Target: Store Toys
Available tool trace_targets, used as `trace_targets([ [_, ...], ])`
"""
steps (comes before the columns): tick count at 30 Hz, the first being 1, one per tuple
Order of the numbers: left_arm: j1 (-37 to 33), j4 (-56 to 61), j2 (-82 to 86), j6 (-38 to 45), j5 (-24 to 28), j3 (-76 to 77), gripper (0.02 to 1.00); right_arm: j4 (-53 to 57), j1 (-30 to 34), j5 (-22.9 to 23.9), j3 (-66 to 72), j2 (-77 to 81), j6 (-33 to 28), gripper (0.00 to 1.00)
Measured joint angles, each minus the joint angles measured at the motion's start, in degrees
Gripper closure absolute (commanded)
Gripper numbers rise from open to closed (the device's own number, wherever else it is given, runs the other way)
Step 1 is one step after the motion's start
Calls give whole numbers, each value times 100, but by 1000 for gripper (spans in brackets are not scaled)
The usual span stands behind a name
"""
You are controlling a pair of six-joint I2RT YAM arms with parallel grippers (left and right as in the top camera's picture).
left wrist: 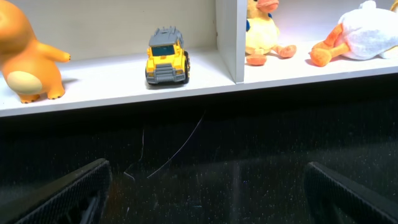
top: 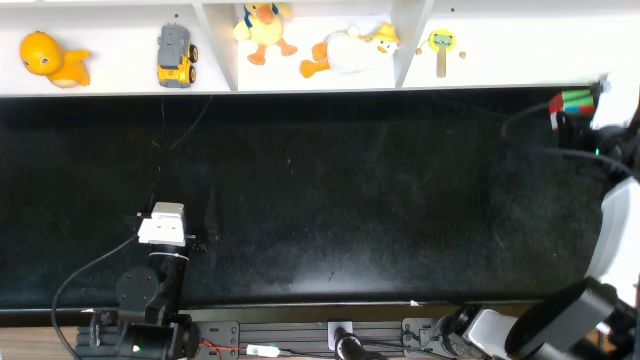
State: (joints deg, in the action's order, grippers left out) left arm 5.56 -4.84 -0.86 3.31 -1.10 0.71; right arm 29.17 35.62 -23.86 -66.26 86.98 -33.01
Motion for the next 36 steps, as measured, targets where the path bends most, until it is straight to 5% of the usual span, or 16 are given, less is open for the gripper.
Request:
trace_targets([
  [22, 0, 0, 0, 0, 0, 0, 20, 44, -949, 330, -1759, 1781, 688, 476],
  [29, -2, 0, 0, 0, 0, 0, 20, 44, -951, 444, -1775, 1982, 767, 246],
  [33, -2, 0, 0, 0, 0, 0, 20, 66, -951, 485, -1801, 1985, 778, 34],
  [36, 0, 0, 0, 0, 0, 0, 20, 188, -951, 573, -1821, 1982, 767, 3],
])
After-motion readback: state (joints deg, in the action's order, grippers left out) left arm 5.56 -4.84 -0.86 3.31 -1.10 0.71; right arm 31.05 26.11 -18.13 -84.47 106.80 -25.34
